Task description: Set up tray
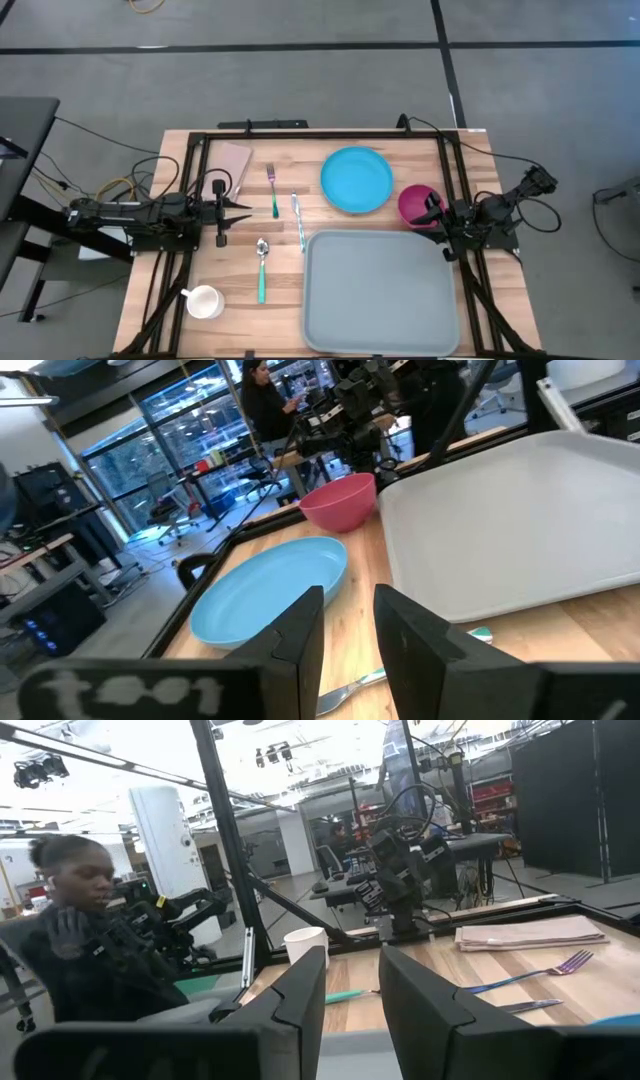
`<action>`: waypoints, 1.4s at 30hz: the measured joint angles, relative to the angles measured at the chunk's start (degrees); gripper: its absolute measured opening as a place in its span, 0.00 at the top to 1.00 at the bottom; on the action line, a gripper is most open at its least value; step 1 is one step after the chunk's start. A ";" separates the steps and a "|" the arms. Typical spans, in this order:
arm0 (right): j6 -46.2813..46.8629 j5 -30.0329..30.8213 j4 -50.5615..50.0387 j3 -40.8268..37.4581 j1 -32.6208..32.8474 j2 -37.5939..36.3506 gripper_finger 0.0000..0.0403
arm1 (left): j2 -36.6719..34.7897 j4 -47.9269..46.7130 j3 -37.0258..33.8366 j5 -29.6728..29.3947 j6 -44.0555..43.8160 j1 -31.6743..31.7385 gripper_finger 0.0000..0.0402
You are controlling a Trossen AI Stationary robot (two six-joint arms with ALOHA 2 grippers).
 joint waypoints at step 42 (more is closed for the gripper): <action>-0.02 0.01 0.00 0.01 0.00 0.01 0.77 | 0.02 0.28 0.02 -2.54 0.00 0.02 0.80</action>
